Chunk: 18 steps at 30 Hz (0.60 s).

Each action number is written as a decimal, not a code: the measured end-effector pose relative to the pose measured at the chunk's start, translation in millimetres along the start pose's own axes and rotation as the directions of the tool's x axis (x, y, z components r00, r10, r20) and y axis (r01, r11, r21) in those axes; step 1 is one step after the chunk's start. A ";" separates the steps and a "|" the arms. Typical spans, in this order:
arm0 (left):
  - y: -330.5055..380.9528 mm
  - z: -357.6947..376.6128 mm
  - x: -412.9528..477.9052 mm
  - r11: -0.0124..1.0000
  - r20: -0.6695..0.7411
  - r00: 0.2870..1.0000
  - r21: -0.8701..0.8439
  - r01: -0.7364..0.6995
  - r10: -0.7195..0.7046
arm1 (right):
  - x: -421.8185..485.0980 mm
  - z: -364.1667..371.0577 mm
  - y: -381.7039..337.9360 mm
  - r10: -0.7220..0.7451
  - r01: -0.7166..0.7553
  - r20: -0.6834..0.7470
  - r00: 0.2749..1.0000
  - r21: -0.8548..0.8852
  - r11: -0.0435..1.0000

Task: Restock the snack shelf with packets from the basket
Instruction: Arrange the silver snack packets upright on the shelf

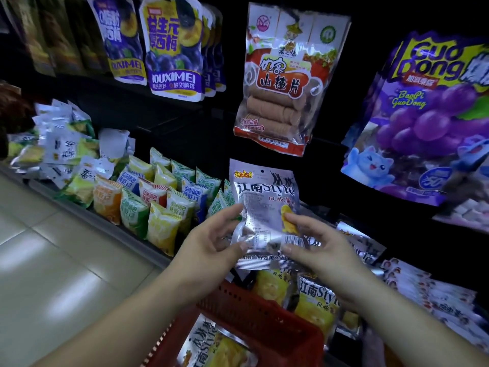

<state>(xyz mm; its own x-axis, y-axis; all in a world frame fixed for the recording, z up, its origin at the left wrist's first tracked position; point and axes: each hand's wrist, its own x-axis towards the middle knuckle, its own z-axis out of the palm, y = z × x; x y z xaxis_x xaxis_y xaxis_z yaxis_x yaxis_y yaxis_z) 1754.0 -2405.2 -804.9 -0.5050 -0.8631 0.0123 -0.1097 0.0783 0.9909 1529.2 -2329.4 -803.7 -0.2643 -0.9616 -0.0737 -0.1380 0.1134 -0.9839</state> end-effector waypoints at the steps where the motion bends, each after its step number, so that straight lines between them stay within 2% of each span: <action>1: -1.4 0.4 0.4 1.000 -0.020 1.000 0.001 -0.002 0.002 | 0.2 0.1 -0.6 0.012 -0.012 -0.004 1.000 0.001 1.000; 4: -2.8 4.4 -1.5 0.996 -0.060 0.997 0.075 -0.050 0.055 | -0.1 1.5 0.4 0.018 -0.023 -0.059 0.998 -0.071 0.997; 7: -6.0 4.1 -1.4 0.919 -0.055 0.978 0.356 -0.170 0.202 | -3.9 7.2 -8.8 -0.115 0.094 -0.102 0.988 -0.195 0.976; 8: -5.1 5.4 -2.8 0.864 -0.009 0.960 0.437 -0.248 0.280 | -4.8 10.4 -13.2 -0.148 0.133 -0.077 0.986 -0.175 0.976; 10: -4.7 16.3 -9.1 0.743 0.142 0.897 0.515 -0.428 0.419 | -6.8 17.6 -21.1 -0.124 0.123 0.022 0.992 0.031 0.992; 11: -4.3 24.7 -13.6 0.676 0.223 0.863 0.545 -0.496 0.453 | -7.7 21.3 -23.6 -0.089 0.079 0.072 0.993 0.124 0.989; 13: -7.0 38.8 -18.3 0.559 0.338 0.815 0.600 -0.572 0.472 | -7.2 25.6 -20.8 -0.068 0.054 0.091 0.993 0.153 0.987; 16: -14.8 45.1 -19.5 0.560 0.391 0.798 0.570 -0.601 0.458 | -2.2 26.5 -9.1 -0.038 0.039 -0.019 0.999 0.075 0.996; 18: -13.7 46.7 -20.2 0.667 0.401 0.808 0.460 -0.586 0.432 | 2.4 22.2 2.0 -0.012 0.014 -0.119 0.993 0.012 1.000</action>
<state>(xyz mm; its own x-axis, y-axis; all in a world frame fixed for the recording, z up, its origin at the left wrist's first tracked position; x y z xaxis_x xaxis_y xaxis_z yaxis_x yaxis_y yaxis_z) 1725.7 -2365.5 -824.9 -0.7988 -0.4629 0.3842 -0.1717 0.7875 0.5920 1549.5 -2337.0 -809.4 -0.3739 -0.9265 -0.0417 -0.1305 0.0971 -0.9867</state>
